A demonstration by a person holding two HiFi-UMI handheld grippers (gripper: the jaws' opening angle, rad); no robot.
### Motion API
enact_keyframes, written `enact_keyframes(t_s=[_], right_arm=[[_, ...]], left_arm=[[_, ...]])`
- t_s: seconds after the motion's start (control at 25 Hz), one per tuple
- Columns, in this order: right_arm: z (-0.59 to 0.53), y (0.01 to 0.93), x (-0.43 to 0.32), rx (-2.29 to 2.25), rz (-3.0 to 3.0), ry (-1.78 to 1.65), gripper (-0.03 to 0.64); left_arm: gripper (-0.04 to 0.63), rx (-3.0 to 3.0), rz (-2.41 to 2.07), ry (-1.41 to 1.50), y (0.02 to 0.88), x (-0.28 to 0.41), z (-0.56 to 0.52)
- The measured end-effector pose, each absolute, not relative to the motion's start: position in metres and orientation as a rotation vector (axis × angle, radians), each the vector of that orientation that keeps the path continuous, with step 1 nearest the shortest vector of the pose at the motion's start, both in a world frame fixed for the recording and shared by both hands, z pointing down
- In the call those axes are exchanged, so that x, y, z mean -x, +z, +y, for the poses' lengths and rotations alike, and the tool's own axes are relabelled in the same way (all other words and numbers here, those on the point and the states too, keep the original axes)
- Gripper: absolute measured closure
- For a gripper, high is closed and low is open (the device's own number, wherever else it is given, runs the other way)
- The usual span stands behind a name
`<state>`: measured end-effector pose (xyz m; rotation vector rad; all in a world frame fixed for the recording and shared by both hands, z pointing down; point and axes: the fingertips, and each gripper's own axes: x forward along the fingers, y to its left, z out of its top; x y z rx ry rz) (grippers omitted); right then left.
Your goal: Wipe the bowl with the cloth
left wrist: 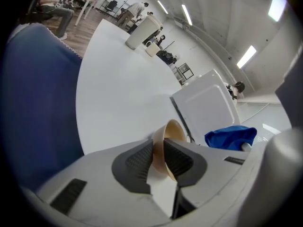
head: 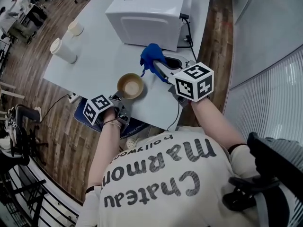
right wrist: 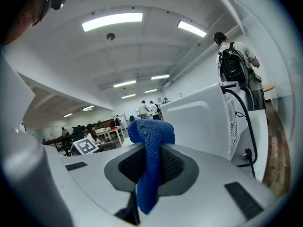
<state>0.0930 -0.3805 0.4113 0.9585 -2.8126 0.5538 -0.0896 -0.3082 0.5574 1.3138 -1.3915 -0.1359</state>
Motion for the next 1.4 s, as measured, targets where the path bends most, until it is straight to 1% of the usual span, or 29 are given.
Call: enact_keyframes(t_s=[0.28,0.32,0.36,0.4,0.52,0.68,0.72,0.76,0.8,0.88,0.96,1.08,1.2,1.4], right_arm=[[-0.389,0.406,-0.095,-0.928,-2.827,0.544,0.568],[-0.39,0.405,-0.095,-0.928,-2.831,0.547,0.567],[-0.39,0.405,-0.093,-0.926,-2.838,0.552,0.566],[-0.391,0.404,-0.089,-0.92,-2.85,0.559,0.566],[-0.389,0.393,-0.074,-0.888,-2.888,0.57,0.566],[-0.387,0.376,-0.072,-0.923,-2.916,0.593,0.568],[-0.387,0.372,-0.069,-0.937,-2.921,0.593,0.566],[-0.386,0.367,-0.066,-0.947,-2.924,0.586,0.568],[-0.384,0.364,-0.062,-0.953,-2.926,0.572,0.568],[-0.38,0.357,-0.057,-0.972,-2.921,0.556,0.567],[-0.374,0.354,-0.057,-1.008,-2.906,0.599,0.566],[-0.364,0.352,-0.057,-1.074,-2.876,0.69,0.568],[-0.354,0.343,-0.051,-1.123,-2.865,0.69,0.568],[-0.316,0.339,-0.051,-1.182,-2.842,0.684,0.568]], left_arm=[[0.524,-1.269,-1.393,-0.104,0.571,0.091,-0.309],[0.498,-1.274,-1.394,-0.098,0.572,0.091,-0.309],[0.439,-1.281,-1.395,-0.099,0.571,0.093,-0.309],[0.397,-1.29,-1.399,-0.112,0.567,0.099,-0.309],[0.359,-1.348,-1.459,-0.197,0.537,0.123,-0.312],[0.359,-1.501,-1.648,-0.286,0.475,0.144,-0.31],[0.426,-1.583,-1.728,-0.294,0.45,0.148,-0.305],[0.562,-1.689,-1.804,-0.293,0.422,0.15,-0.298],[0.582,-1.809,-1.854,-0.284,0.393,0.148,-0.288],[0.583,-1.998,-1.878,-0.243,0.35,0.142,-0.266],[0.583,-2.028,-1.899,-0.193,0.333,0.146,-0.245],[0.583,-1.919,-1.949,-0.172,0.33,0.171,-0.216],[0.583,-1.859,-1.944,-0.216,0.33,0.192,-0.19],[0.583,-1.844,-1.941,-0.199,0.335,0.207,-0.15]])
